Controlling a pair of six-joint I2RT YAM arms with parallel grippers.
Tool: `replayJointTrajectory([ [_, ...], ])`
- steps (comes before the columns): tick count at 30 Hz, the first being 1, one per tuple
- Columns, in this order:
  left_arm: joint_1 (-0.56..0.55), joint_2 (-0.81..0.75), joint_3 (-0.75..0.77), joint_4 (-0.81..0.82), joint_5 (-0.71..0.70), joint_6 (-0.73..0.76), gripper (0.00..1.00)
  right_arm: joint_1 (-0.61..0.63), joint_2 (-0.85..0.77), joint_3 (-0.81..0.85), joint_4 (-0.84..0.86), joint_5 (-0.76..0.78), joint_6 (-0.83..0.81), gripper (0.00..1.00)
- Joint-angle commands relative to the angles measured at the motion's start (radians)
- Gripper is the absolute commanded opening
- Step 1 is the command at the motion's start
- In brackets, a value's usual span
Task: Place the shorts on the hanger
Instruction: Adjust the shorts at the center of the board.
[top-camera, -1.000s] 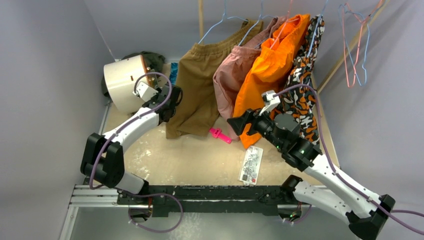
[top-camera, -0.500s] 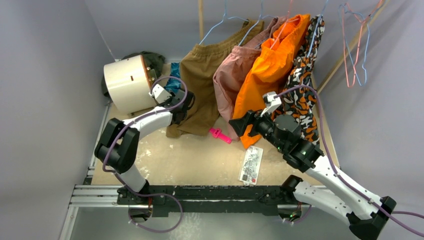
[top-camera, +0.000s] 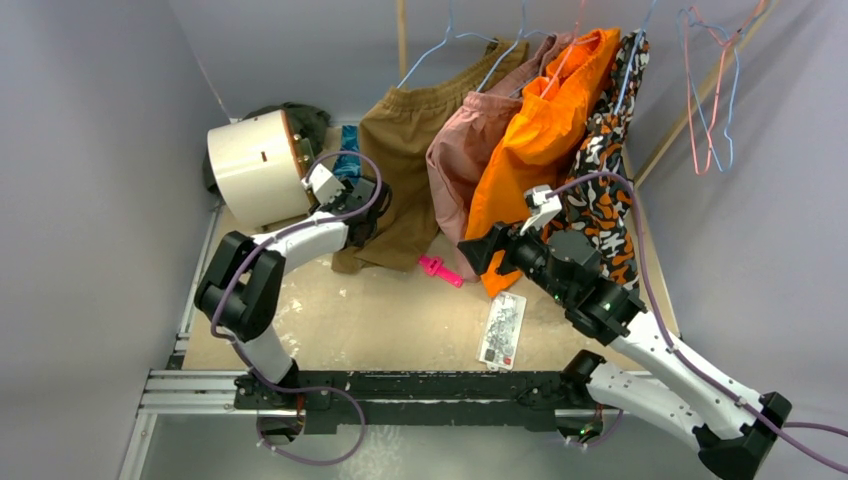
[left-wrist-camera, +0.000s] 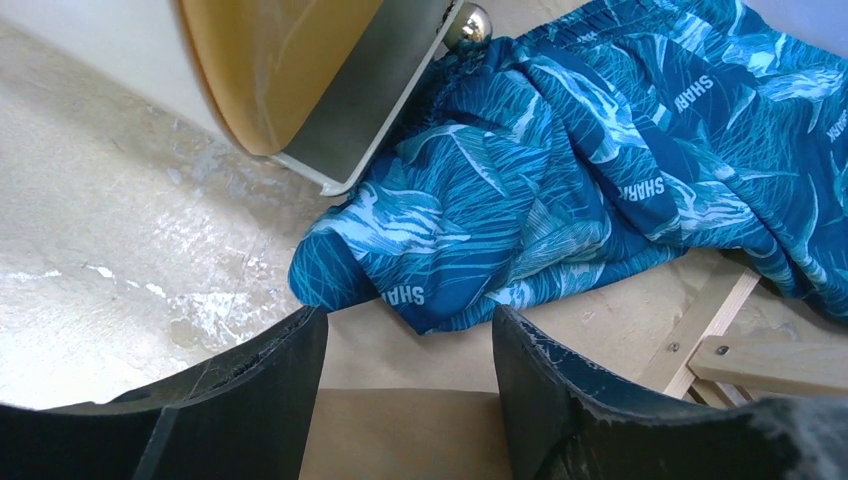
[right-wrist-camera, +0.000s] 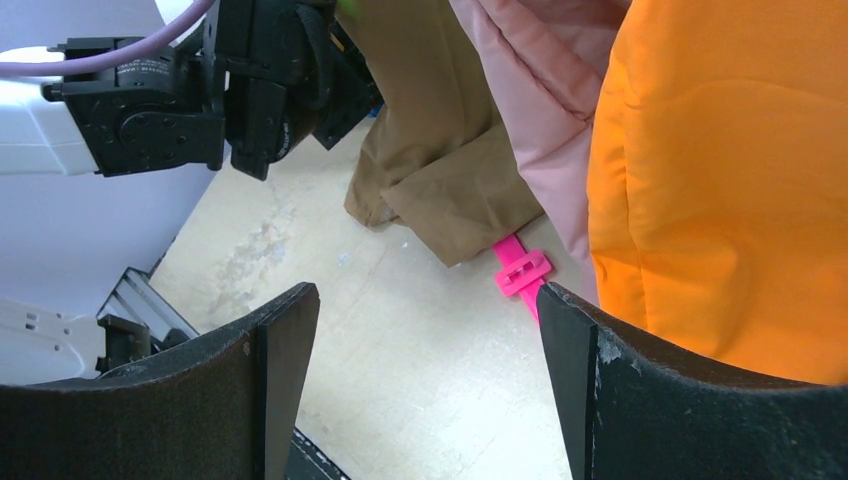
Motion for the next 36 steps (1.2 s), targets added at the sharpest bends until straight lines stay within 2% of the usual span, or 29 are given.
replayJointTrajectory([
  [1, 0.001, 0.009, 0.009, 0.103, -0.069, 0.076, 0.59, 0.004, -0.028, -0.006, -0.005, 0.032, -0.015, 0.83],
  [14, 0.042, 0.068, 0.041, 0.127, -0.073, 0.113, 0.53, 0.004, -0.054, -0.014, -0.033, 0.04, -0.008, 0.83],
  [16, 0.046, 0.076, 0.044, 0.134, -0.069, 0.124, 0.5, 0.004, -0.054, -0.014, -0.034, 0.043, -0.008, 0.83],
  [21, 0.045, 0.077, 0.043, 0.145, -0.052, 0.144, 0.31, 0.004, -0.053, -0.009, -0.036, 0.051, -0.009, 0.83],
  [26, 0.036, 0.02, 0.004, 0.16, -0.004, 0.154, 0.0, 0.004, -0.057, -0.018, -0.03, 0.052, -0.008, 0.83],
  [36, 0.011, -0.234, -0.04, 0.052, -0.015, 0.157, 0.0, 0.004, -0.064, -0.05, 0.003, 0.045, 0.007, 0.83],
])
